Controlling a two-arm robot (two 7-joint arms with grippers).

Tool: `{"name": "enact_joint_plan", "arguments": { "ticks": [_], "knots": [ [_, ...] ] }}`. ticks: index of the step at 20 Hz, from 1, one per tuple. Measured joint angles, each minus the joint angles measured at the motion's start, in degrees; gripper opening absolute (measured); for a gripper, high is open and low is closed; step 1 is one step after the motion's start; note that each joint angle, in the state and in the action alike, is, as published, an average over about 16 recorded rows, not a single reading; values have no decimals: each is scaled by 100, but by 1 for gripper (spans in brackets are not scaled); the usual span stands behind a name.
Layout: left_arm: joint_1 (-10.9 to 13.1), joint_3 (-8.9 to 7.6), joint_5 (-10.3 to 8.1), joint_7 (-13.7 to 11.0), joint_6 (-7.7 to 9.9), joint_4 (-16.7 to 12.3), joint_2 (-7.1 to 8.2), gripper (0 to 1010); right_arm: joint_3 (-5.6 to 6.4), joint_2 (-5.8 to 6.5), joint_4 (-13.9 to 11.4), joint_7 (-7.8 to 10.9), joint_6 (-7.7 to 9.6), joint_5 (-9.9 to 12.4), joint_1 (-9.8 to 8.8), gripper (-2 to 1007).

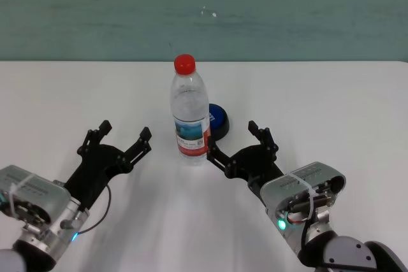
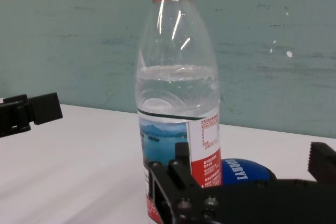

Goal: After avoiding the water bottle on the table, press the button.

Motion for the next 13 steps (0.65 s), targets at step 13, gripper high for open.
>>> {"name": "enact_joint_plan", "arguments": {
  "ticks": [13],
  "knots": [
    [0,0,0,0,0,0,0,1010,-5,6,-6,12,-8,4,1,1004]
  ]
}}
